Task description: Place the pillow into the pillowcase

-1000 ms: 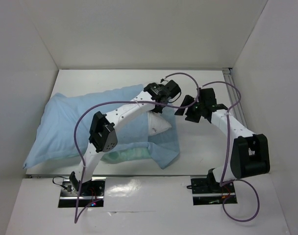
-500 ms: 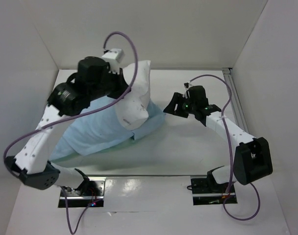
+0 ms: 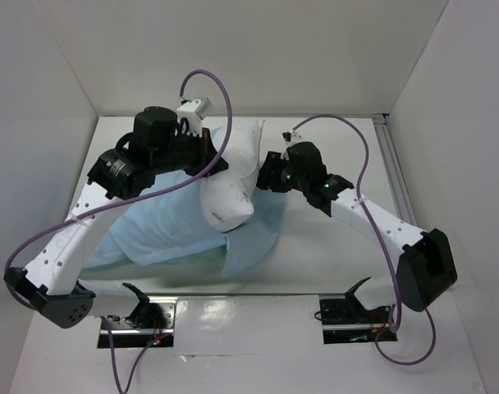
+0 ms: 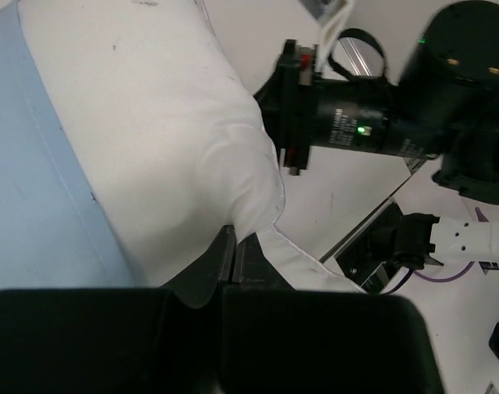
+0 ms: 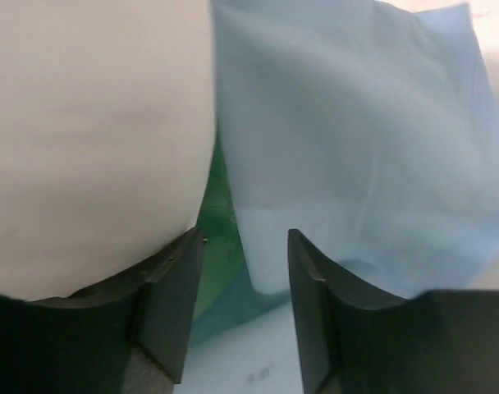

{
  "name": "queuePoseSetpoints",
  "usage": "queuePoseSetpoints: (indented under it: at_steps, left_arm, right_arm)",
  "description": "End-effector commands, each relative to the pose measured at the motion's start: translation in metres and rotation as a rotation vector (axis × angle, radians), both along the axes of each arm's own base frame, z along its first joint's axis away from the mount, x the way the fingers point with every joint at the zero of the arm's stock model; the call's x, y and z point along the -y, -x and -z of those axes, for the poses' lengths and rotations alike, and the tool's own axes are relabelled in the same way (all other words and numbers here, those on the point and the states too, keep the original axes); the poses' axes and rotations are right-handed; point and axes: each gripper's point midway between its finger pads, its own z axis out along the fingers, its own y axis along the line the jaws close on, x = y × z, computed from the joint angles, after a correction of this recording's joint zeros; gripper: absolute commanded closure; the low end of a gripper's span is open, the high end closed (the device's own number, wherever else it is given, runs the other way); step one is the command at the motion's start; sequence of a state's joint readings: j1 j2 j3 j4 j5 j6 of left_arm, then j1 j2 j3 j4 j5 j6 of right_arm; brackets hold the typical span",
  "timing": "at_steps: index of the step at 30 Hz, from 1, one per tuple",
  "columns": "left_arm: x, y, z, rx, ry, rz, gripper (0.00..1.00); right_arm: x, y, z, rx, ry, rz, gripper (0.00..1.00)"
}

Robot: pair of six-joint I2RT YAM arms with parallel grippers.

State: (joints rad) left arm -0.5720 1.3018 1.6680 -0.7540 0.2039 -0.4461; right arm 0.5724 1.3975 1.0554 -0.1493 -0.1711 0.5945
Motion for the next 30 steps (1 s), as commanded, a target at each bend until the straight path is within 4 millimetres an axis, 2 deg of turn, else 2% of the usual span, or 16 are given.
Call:
queuePoseSetpoints:
  at_steps: [1,3,6,7,13,14,16,19,21,22,23,25,26,28,29,30]
  left_arm:
    - [-0.004,-0.002,-0.047,0.130,0.124,0.006,1.00]
    - [-0.006,0.001,-0.054,0.137,0.152,0.023,1.00]
    - [-0.009,-0.001,-0.059,0.139,0.180,0.038,1.00]
    - [-0.012,-0.002,-0.059,0.132,0.188,0.030,1.00]
    - [-0.013,-0.002,-0.067,0.136,0.226,0.056,1.00]
    - [-0.015,-0.004,-0.067,0.137,0.226,0.047,1.00]
    - [-0.015,0.001,-0.071,0.144,0.233,0.060,1.00]
    - [-0.014,0.007,-0.072,0.136,0.253,0.092,1.00]
    - [-0.012,0.005,-0.068,0.127,0.264,0.104,1.00]
    - [-0.015,0.005,-0.069,0.128,0.277,0.098,1.00]
    - [-0.014,0.008,-0.070,0.125,0.280,0.112,1.00]
    - [-0.019,0.004,-0.070,0.127,0.279,0.094,1.00]
    - [-0.019,0.004,-0.068,0.119,0.276,0.093,1.00]
    - [-0.026,0.001,-0.067,0.130,0.268,0.075,1.00]
    - [-0.029,-0.004,-0.055,0.103,0.258,0.057,1.00]
    - [-0.031,-0.007,-0.049,0.091,0.254,0.046,1.00]
  right_arm:
    - [0.010,0.004,-0.042,0.109,-0.064,0.060,0.49]
    - [-0.009,0.025,-0.036,0.082,-0.078,-0.037,0.52]
    - [-0.031,0.044,-0.021,0.034,-0.072,-0.098,0.52]
    - [-0.038,0.044,-0.014,0.032,-0.071,-0.110,0.52]
    - [-0.065,0.032,0.025,-0.017,-0.010,-0.163,0.38]
    - [-0.070,0.032,0.027,-0.030,-0.014,-0.183,0.31]
    - [-0.083,0.025,0.020,-0.009,-0.017,-0.201,0.31]
    - [-0.098,0.008,0.034,0.007,-0.027,-0.200,0.30]
    - [-0.112,-0.006,0.041,0.036,-0.061,-0.196,0.33]
    - [-0.111,-0.015,0.053,0.032,-0.045,-0.155,0.50]
    - [-0.106,-0.021,0.053,0.032,-0.044,-0.141,0.63]
    - [-0.089,-0.031,0.057,0.033,-0.032,-0.059,0.95]
    - [-0.072,-0.040,0.056,0.035,-0.030,-0.002,1.00]
    - [-0.035,-0.040,0.057,0.026,0.007,0.083,1.00]
    - [-0.011,-0.048,0.055,0.022,0.010,0.133,1.00]
    - [0.008,-0.040,0.051,0.019,0.022,0.155,1.00]
